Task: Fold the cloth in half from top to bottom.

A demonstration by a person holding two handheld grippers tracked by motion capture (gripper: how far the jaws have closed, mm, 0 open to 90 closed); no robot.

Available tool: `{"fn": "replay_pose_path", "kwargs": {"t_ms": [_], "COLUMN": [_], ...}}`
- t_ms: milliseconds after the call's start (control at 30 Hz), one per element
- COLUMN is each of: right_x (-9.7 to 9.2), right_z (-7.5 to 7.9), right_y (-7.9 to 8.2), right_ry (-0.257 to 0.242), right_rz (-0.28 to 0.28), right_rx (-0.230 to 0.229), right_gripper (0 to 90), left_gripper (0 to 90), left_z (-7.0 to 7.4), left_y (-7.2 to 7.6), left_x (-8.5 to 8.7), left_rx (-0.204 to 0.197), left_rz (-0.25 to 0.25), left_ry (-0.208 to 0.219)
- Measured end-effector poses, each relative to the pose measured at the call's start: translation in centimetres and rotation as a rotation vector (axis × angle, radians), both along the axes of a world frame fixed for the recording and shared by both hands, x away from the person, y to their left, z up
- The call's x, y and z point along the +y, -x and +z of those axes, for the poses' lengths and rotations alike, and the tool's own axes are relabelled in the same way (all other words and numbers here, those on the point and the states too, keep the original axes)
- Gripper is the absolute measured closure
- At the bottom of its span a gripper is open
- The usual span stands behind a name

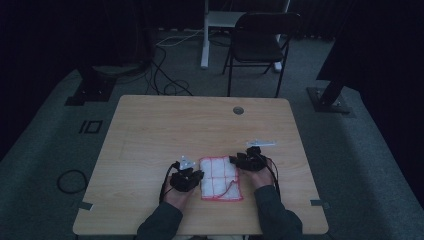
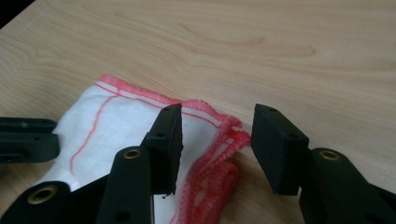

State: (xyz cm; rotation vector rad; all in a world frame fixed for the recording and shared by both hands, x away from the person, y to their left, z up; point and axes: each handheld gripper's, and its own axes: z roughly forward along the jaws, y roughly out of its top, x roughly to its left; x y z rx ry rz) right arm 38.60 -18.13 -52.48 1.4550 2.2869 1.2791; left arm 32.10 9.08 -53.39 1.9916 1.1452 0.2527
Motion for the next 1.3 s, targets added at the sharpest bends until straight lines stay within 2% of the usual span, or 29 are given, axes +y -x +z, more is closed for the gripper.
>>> {"fn": "replay_pose_path", "kwargs": {"t_ms": [67, 167, 267, 367, 533, 600, 667, 767, 900, 967, 1033, 1200, 1300], "right_x": [0.0, -0.1, -0.1, 0.0, 0.1, 0.1, 0.2, 0.3, 0.3, 0.2, 0.2, 0.2, 0.2], "right_z": [-0.4, -0.4, -0.2, 0.1, 0.4, 0.6, 0.6, 0.6, 0.6, 0.7, 0.7, 0.8, 0.9], "right_y": [-0.2, -0.2, 0.0, 0.2, 0.5, 0.6, 0.7, 0.7, 0.7, 0.7, 0.8, 0.9, 0.9], "right_ry": [-0.023, -0.044, -0.028, -0.014, -0.004, 0.001, 0.003, 0.003, 0.004, 0.006, 0.008, 0.008, 0.009], "right_rz": [0.002, 0.019, 0.032, 0.037, 0.047, 0.052, 0.055, 0.059, 0.061, 0.064, 0.064, 0.067, 0.068], "right_rx": [0.028, 0.043, 0.027, 0.005, -0.018, -0.027, -0.029, -0.029, -0.032, -0.034, -0.039, -0.043, -0.043], "right_gripper": [55.2, 66.1, 76.6, 84.0, 86.9, 87.5, 88.0, 88.3, 88.2, 88.3, 88.2, 88.2, 88.1], "left_gripper": [81.6, 80.7, 77.4, 71.8, 67.1, 63.9, 60.8, 57.7, 53.4, 52.0, 49.9, 50.5, 57.8], "left_z": [0.0, 0.0, 0.2, 0.8, 2.1, 2.3, 2.4, 2.0, 1.0, 0.7, 0.5, 0.3, 0.4], "left_y": [0.0, 0.0, -0.1, -0.4, -1.8, -2.7, -3.6, -4.9, -6.4, -6.6, -6.8, -7.0, -7.0], "left_x": [0.1, 0.1, 0.2, 0.5, 1.1, 1.1, 0.9, 0.5, 0.0, -0.2, -0.5, -0.7, -0.9], "left_rx": [0.003, 0.002, 0.001, -0.011, -0.039, -0.044, -0.049, -0.033, 0.026, 0.048, 0.057, 0.082, 0.100], "left_rz": [0.001, 0.001, -0.001, 0.014, 0.052, 0.055, 0.062, 0.070, 0.076, 0.071, 0.062, 0.051, 0.038], "left_ry": [0.002, 0.002, 0.004, 0.030, 0.042, 0.051, 0.042, 0.030, 0.043, 0.058, 0.039, 0.055, 0.062]}}
